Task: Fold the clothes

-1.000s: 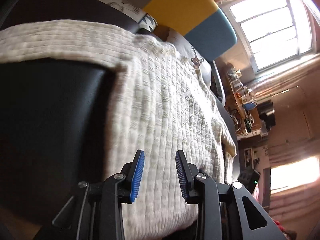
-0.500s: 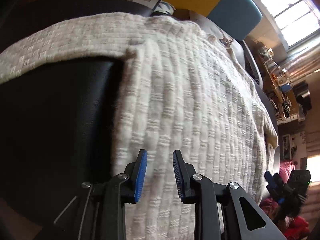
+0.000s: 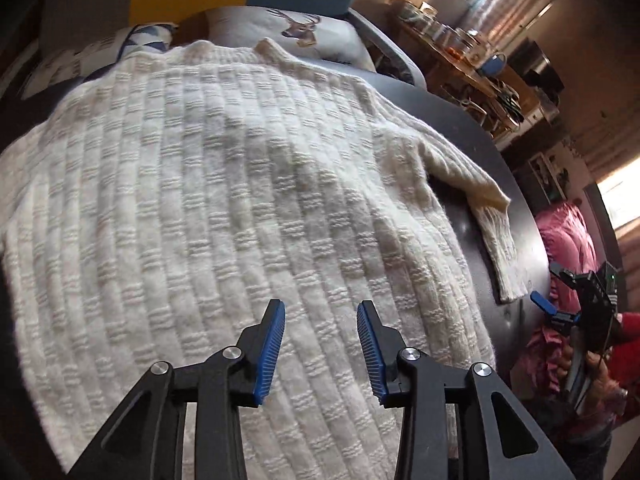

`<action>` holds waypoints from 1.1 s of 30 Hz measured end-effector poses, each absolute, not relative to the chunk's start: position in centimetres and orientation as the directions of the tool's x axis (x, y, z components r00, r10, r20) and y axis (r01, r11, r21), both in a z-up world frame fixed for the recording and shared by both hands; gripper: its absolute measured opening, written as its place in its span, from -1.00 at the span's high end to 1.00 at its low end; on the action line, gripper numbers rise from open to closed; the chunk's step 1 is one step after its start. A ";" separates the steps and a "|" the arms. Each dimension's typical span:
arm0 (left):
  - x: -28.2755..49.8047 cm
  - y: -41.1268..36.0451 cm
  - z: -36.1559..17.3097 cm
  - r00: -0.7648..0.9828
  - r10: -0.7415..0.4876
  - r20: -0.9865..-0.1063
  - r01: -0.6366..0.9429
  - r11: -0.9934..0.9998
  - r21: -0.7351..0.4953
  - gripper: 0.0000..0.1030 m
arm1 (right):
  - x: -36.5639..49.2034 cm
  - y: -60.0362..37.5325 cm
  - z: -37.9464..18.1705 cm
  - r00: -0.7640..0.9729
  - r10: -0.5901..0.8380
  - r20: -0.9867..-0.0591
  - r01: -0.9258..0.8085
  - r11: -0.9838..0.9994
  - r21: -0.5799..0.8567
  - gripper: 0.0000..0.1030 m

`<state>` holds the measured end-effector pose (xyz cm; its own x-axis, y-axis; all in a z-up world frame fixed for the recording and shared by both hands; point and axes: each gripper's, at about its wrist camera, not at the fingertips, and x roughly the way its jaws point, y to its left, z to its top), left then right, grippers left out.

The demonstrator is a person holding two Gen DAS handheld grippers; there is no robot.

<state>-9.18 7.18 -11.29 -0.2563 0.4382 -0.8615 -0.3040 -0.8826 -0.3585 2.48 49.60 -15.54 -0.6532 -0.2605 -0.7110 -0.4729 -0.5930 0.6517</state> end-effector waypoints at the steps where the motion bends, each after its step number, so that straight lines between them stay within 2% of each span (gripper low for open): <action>1: -9.3 7.9 -11.5 -0.247 0.437 -0.865 -0.319 -0.879 -0.353 0.20 | 1.9 49.1 -15.7 -0.631 -0.244 -0.736 -0.469 -0.637 0.613 -0.63; 7: -9.9 9.1 -14.0 -0.180 0.448 -0.876 -0.304 -0.872 -0.384 0.14 | -0.9 44.8 -15.6 -0.519 -0.037 -0.854 -0.385 -0.882 0.273 -0.50; 8: -9.9 8.9 -14.2 -0.182 0.457 -0.871 -0.300 -0.869 -0.393 0.14 | -1.2 44.1 -15.7 -0.495 0.007 -0.869 -0.357 -0.913 0.196 -0.34; 9: -9.9 8.8 -14.3 -0.183 0.465 -0.866 -0.298 -0.866 -0.402 0.13 | -1.5 43.2 -15.7 -0.470 0.094 -0.878 -0.337 -0.938 0.080 0.21; 10: -9.9 8.8 -14.4 -0.181 0.471 -0.864 -0.299 -0.863 -0.407 0.09 | -1.5 42.5 -15.6 -0.485 0.102 -0.868 -0.299 -0.953 0.055 0.60; 11: -9.9 8.8 -14.4 -0.179 0.476 -0.861 -0.301 -0.860 -0.413 0.08 | -1.5 42.2 -15.6 -0.491 0.078 -0.868 -0.267 -0.961 0.065 0.72; 14: -9.7 8.9 -14.4 -0.181 0.483 -0.857 -0.315 -0.854 -0.414 0.04 | -1.9 40.7 -15.4 -0.469 0.160 -0.868 -0.194 -0.978 -0.075 0.78; 17: -9.4 9.0 -14.4 -0.186 0.487 -0.853 -0.328 -0.849 -0.414 0.01 | -1.7 40.1 -13.9 -0.470 0.173 -0.866 -0.151 -0.982 -0.114 0.79; 20: -9.4 9.0 -14.4 -0.186 0.495 -0.848 -0.335 -0.844 -0.419 -0.03 | -1.2 40.3 -10.7 -0.491 0.260 -0.831 -0.130 -0.965 -0.226 0.79; 23: -9.5 9.0 -14.4 -0.185 0.503 -0.844 -0.334 -0.840 -0.427 -0.08 | -1.6 41.3 -7.6 -0.504 0.371 -0.780 -0.152 -0.927 -0.343 0.79; 26: -9.4 9.2 -14.4 -0.190 0.498 -0.846 -0.342 -0.842 -0.418 -0.10 | -3.0 44.8 -7.0 -0.435 0.491 -0.755 -0.227 -0.871 -0.436 0.78; 28: -9.3 9.4 -14.4 -0.193 0.492 -0.849 -0.350 -0.843 -0.409 -0.11 | -4.3 47.9 -7.9 -0.349 0.519 -0.780 -0.284 -0.852 -0.439 0.75; 30: -9.4 9.5 -14.3 -0.192 0.485 -0.853 -0.358 -0.844 -0.400 -0.11 | -4.9 51.6 -8.8 -0.323 0.482 -0.814 -0.384 -0.853 -0.353 0.71; 32: -9.4 9.5 -14.4 -0.189 0.485 -0.854 -0.357 -0.844 -0.401 -0.11 | -4.8 55.0 -9.2 -0.344 0.418 -0.841 -0.498 -0.840 -0.213 0.68; 33: -9.5 9.5 -14.4 -0.186 0.487 -0.853 -0.352 -0.844 -0.405 -0.11 | -4.0 56.4 -9.3 -0.394 0.335 -0.856 -0.554 -0.829 -0.069 0.62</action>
<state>-9.50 9.49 -14.43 -0.1862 0.4869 -0.8533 -0.3524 -0.8439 -0.4046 -3.96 56.42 -9.28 -0.3942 0.3347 -0.8559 -0.5545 -0.8293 -0.0689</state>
